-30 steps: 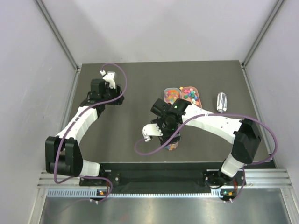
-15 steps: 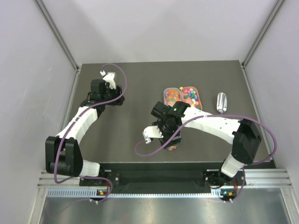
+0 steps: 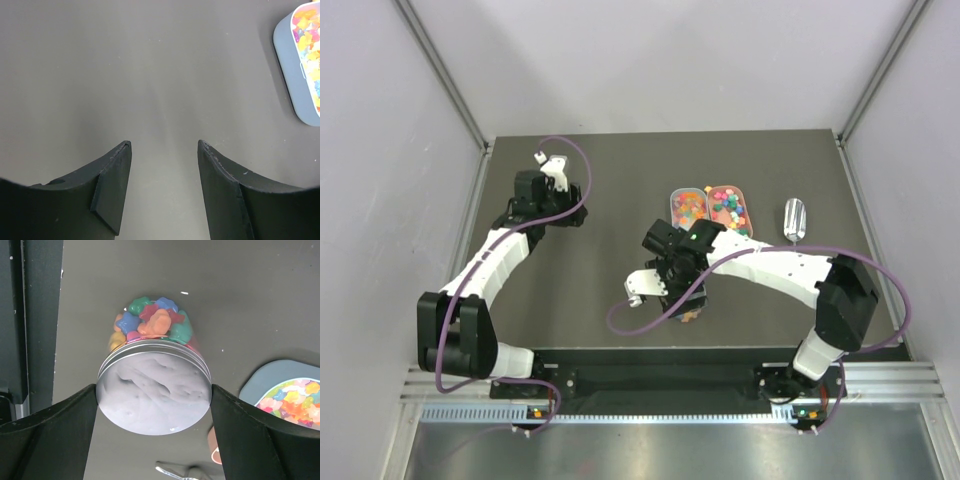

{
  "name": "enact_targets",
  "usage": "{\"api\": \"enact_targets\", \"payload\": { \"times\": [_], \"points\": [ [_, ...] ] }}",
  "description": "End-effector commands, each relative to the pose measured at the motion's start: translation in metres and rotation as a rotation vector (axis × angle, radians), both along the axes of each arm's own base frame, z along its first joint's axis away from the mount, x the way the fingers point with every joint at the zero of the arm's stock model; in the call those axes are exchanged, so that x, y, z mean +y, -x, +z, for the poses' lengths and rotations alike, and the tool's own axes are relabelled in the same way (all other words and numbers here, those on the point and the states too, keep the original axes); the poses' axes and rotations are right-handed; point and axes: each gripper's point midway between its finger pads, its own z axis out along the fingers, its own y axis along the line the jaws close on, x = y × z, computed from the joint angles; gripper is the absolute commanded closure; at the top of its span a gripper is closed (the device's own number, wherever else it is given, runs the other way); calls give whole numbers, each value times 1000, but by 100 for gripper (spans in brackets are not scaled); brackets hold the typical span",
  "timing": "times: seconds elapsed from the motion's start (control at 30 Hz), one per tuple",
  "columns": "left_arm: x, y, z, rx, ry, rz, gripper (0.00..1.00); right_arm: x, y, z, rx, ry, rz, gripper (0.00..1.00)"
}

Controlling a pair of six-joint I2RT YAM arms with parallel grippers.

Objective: Pack the candies
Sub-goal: Close the bottle lid on the packing bottle.

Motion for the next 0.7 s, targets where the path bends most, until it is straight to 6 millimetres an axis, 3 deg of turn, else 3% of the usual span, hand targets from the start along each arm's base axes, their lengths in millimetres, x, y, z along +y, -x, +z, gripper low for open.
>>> {"api": "enact_targets", "payload": {
  "times": [0.0, 0.2, 0.3, 0.4, 0.5, 0.67],
  "points": [
    [0, -1, 20, -71, 23, 0, 39, 6, -2, 4, -30, -21, -7, 72],
    [-5, 5, 26, -71, 40, -36, 38, 5, -6, 30, -77, -70, -39, 47],
    [-11, 10, 37, -83, 34, -91, 30, 6, -3, 49, -90, -125, -58, 32],
    [-11, 7, 47, -100, 22, -109, 23, 5, 0, 53, -77, -139, -87, 21],
    [-15, 4, 53, -112, 22, -133, 23, 4, 6, 48, -53, -138, -93, 17],
    [-22, 4, 54, -109, 52, -163, 24, 3, 4, 34, -52, -113, -92, 18]
  ]
}}
